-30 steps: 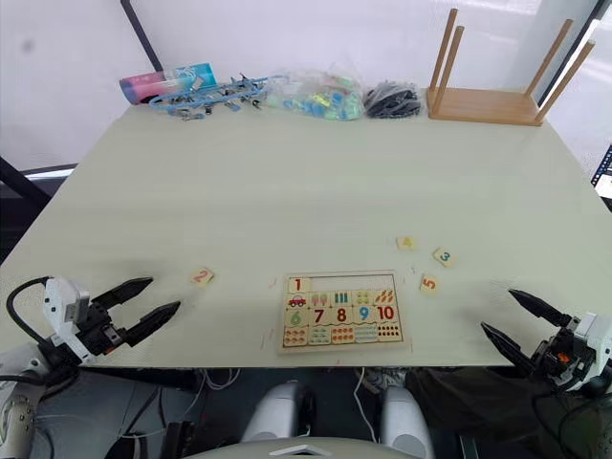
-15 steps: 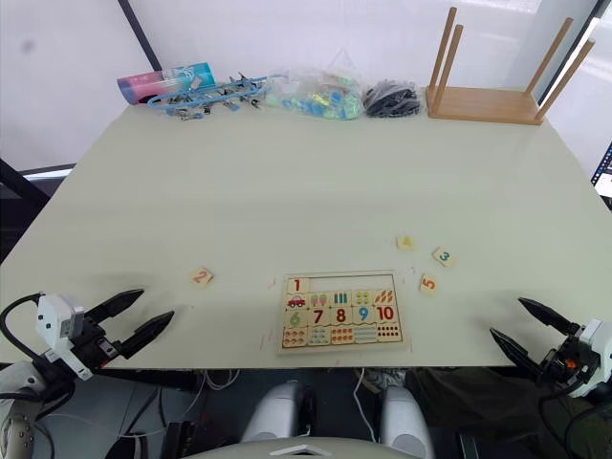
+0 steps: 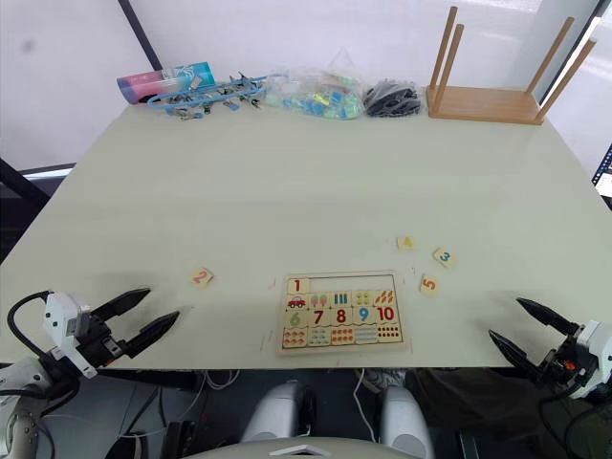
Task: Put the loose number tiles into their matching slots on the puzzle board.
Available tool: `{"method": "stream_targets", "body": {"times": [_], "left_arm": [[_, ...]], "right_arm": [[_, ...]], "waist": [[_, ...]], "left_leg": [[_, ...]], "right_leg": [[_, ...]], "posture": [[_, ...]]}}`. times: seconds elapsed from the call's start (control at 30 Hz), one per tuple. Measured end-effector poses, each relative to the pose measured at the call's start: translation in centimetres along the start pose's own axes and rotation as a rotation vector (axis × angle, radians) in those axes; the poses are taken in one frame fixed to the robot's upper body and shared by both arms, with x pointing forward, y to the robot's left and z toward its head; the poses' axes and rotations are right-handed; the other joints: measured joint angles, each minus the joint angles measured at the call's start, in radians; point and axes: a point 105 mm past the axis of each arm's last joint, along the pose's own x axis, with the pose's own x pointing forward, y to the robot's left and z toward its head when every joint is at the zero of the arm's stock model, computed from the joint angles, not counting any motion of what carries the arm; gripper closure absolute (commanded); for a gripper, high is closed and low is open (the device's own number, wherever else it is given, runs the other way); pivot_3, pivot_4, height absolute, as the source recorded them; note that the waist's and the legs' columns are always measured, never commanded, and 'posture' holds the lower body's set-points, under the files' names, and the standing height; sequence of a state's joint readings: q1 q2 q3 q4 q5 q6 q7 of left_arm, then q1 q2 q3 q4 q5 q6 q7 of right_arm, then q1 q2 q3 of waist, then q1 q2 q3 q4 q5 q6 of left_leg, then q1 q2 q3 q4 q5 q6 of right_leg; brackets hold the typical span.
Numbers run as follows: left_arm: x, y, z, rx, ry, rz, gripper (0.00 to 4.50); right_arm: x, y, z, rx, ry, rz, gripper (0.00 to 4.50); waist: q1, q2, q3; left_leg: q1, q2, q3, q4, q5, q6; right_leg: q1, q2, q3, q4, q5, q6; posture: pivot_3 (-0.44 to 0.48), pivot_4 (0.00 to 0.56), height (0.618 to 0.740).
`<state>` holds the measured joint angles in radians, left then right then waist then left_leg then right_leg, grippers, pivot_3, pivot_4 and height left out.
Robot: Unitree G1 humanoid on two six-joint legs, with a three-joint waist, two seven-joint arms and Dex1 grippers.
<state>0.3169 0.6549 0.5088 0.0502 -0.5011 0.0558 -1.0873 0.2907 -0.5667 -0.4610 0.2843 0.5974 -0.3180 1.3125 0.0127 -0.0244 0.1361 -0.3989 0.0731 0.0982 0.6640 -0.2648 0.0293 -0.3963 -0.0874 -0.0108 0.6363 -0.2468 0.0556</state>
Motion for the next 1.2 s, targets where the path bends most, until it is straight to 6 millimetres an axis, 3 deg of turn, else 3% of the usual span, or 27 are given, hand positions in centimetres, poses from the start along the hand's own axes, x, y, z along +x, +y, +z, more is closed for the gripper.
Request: {"method": "stream_targets", "body": {"times": [0.47,0.83,1.2], "left_arm": [[0.7,0.1,0.4,0.006,-0.014,0.004,0.08],[4.3,0.1,1.5,0.051,-0.014,0.006,0.08],[6.4,0.0,1.1,0.106,0.077,-0.016,0.08]], "right_arm": [[0.4,0.7,0.9,0.006,-0.041,0.066,0.00],[1.0,3.5,3.2,0.042,-0.086,0.312,0.00],[1.8,4.1,4.7,-0.002,-0.118,0.429,0.00]], "waist": [[0.001,0.000,0.000],[0.001,0.000,0.000],[0.002,0.000,0.000]], "left_leg": [[0.000,0.000,0.000,-0.005,0.000,0.000],[0.000,-0.001,0.001,-0.007,0.002,0.003],[0.000,-0.001,0.000,-0.008,0.003,0.005]], "right_leg": [[0.000,0.000,0.000,-0.005,0.000,0.000],[0.001,0.001,-0.001,-0.007,0.000,0.000],[0.002,0.003,-0.001,-0.008,0.000,0.000]], "posture": [[0.000,0.150,0.738],[0.000,0.150,0.738],[0.000,0.150,0.738]]}}
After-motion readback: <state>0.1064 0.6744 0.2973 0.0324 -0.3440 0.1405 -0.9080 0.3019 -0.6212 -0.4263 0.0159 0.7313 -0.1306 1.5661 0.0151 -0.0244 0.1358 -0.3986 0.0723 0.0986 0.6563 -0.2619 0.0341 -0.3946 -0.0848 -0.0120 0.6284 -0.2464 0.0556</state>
